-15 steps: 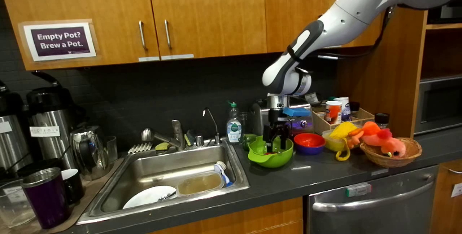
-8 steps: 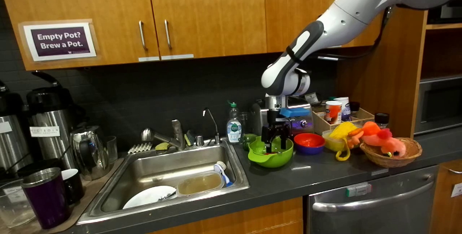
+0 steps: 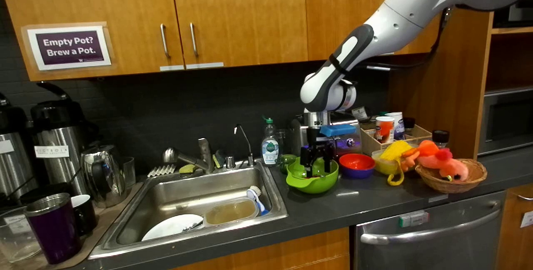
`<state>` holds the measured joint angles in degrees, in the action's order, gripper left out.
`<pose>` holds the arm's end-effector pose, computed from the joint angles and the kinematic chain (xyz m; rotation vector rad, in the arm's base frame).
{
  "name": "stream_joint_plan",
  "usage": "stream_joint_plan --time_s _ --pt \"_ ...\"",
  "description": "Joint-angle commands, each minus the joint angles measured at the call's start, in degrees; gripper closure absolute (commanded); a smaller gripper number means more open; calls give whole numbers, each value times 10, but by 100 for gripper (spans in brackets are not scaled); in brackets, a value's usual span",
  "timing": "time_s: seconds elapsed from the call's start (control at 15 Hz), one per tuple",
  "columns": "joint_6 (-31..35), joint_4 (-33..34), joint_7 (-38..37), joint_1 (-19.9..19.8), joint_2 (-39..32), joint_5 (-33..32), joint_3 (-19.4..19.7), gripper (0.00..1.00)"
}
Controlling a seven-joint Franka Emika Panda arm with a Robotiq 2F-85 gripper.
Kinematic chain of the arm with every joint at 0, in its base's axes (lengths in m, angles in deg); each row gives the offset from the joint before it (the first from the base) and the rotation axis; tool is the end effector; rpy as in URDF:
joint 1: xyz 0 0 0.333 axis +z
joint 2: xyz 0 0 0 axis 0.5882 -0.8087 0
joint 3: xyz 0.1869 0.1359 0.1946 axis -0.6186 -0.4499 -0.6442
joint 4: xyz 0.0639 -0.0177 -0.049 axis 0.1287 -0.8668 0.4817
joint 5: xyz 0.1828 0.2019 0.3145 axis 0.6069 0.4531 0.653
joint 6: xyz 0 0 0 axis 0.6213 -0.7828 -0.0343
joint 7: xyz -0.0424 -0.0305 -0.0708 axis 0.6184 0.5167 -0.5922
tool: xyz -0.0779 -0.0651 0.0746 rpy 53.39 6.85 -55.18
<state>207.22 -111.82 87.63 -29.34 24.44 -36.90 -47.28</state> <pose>0.5977 0.1628 0.1999 -2.9946 -0.3801 0.1807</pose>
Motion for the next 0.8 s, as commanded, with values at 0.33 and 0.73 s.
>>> stream_joint_plan --time_s 0.33,0.73 --pt "-7 1 -29 8 2 -13 10 0" --pt "-3 5 -31 7 -4 -11 13 0"
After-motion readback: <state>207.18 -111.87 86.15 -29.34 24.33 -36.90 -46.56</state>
